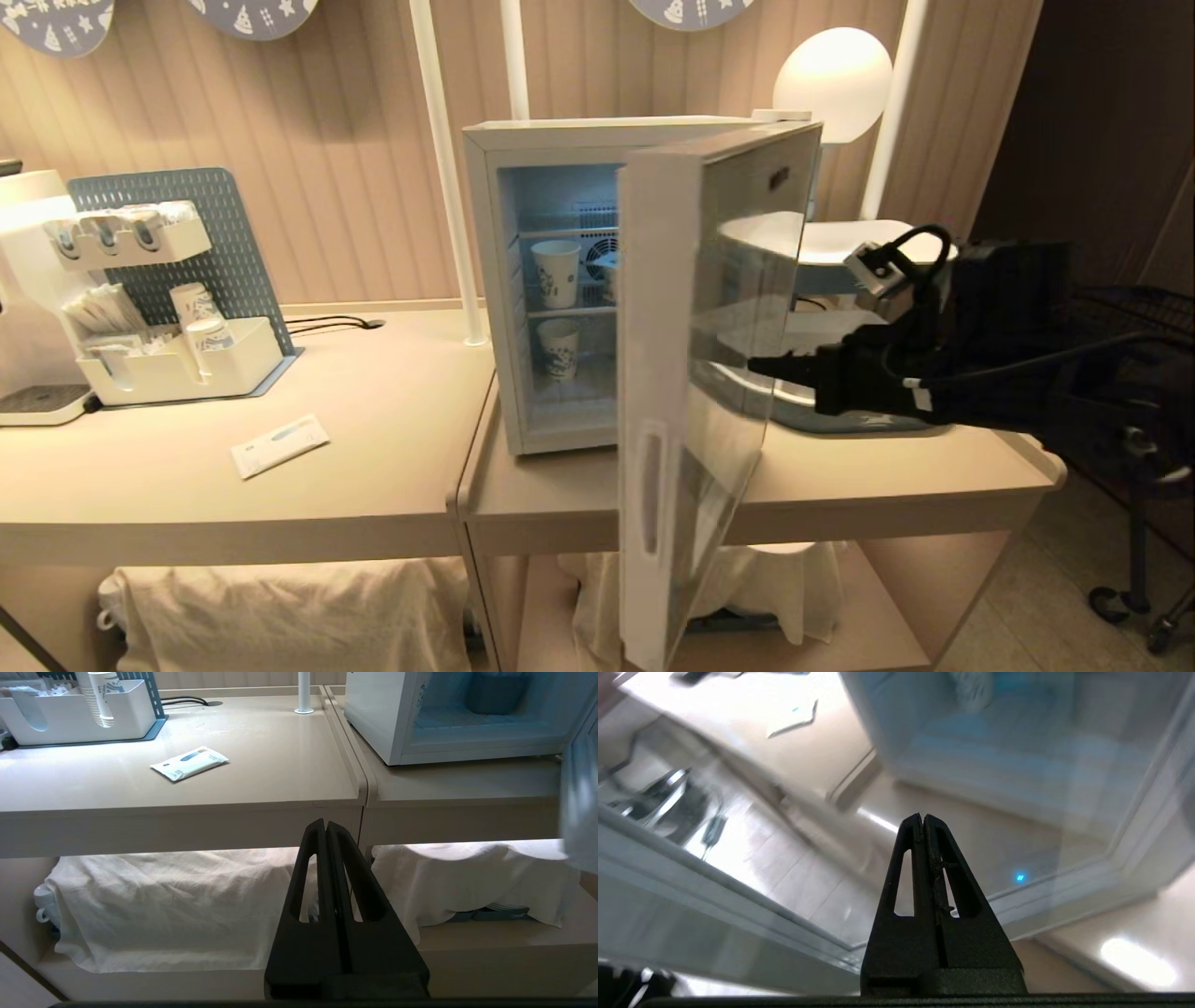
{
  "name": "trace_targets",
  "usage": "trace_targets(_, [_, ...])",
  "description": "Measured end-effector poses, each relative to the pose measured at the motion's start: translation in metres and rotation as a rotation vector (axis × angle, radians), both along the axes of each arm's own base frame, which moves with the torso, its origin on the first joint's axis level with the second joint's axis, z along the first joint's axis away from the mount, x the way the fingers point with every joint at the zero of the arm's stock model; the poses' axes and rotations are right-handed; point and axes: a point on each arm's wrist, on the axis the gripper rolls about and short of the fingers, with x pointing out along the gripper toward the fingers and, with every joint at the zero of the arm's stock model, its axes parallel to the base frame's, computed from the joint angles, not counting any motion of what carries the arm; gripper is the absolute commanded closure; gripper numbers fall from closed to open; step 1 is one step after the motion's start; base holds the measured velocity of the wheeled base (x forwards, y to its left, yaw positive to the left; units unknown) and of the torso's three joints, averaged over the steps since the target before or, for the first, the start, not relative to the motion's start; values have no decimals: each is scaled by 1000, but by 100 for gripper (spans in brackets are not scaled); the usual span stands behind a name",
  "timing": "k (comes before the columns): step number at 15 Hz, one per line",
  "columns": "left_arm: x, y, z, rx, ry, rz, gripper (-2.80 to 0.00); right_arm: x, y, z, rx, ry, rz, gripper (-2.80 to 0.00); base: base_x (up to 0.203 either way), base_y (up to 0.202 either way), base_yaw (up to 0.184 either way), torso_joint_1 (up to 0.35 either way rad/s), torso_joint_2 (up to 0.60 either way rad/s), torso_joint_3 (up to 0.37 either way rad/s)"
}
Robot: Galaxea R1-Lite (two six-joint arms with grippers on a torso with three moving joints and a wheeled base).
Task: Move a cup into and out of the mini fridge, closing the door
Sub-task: Close the freezer door
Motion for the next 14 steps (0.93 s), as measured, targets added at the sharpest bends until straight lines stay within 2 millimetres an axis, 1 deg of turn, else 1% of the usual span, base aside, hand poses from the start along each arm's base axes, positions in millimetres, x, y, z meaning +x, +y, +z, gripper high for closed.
trace_targets(3, [0,0,0,0,0,-1,0,21,40,-2,-28,-35,-71,0,0,0,0,0,0,0])
trace_targets(8, [0,0,0,0,0,-1,0,48,91,-13,-49,-83,-117,0,0,0,0,0,0,0])
trace_targets(11, [0,0,0,0,0,-1,0,60,111,-21,-56,-104,-142,0,0,0,0,0,0,0])
trace_targets(14, [0,0,0,0,0,0,0,72,118,-25,-66,-125,-208,0,0,0,0,0,0,0])
